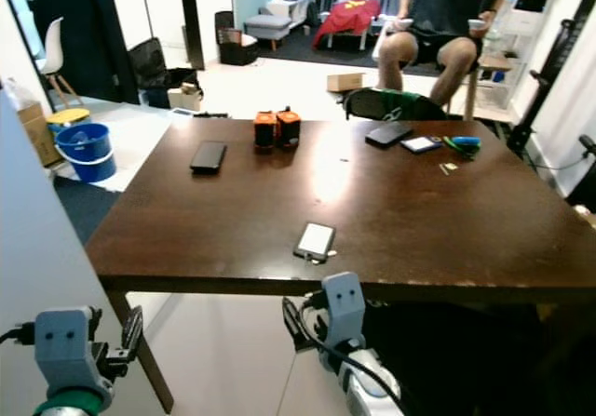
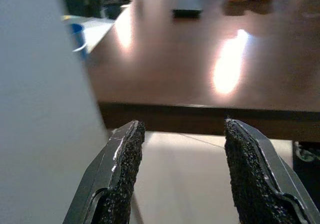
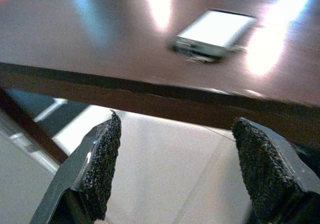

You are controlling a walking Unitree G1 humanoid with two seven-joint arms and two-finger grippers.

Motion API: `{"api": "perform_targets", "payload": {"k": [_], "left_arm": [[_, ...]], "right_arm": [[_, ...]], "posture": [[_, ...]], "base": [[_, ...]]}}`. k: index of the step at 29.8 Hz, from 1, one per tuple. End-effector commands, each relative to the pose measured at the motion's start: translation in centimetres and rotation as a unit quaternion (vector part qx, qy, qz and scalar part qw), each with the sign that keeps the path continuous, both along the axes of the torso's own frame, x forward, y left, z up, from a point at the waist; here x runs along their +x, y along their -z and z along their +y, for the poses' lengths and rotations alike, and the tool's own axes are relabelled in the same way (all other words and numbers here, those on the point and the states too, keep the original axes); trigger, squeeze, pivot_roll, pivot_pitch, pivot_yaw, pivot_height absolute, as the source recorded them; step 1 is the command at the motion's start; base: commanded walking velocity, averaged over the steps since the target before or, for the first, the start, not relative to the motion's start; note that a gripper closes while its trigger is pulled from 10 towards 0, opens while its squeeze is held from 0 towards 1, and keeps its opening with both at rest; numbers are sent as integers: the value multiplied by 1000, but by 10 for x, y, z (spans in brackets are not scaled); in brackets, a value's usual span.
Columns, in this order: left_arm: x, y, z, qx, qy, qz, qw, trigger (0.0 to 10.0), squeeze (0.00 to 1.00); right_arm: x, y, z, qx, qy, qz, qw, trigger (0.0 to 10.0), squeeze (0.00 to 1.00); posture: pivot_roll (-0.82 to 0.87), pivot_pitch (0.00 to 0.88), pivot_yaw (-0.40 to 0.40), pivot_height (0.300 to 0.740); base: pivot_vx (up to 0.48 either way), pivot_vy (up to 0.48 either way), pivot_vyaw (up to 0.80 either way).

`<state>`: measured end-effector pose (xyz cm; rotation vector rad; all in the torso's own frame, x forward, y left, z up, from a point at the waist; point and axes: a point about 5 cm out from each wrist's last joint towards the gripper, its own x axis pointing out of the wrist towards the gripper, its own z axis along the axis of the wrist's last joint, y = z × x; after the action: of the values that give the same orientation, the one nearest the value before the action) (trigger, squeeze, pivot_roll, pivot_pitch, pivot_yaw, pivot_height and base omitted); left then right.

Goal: Hang keys on a hook

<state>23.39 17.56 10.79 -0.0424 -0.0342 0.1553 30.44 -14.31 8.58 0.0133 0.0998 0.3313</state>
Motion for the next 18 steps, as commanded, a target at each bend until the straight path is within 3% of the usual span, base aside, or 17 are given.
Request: {"api": "perform_targets", "payload": {"k": [1,18], "left_arm": [[-1,0,2,-3,-4,3,1000,10000,0],[-1,-3,3,-1,-4,-4,1000,10000,0]], "right_arm": [[-1,1,1,7,2,5,1000,10000,0],[-2,2,2,9,-2,5,1000,10000,0]], "posture": [[-180,3,101,740],[-170,7,103,740]], "base": [[0,0,0],[0,0,0]]}}
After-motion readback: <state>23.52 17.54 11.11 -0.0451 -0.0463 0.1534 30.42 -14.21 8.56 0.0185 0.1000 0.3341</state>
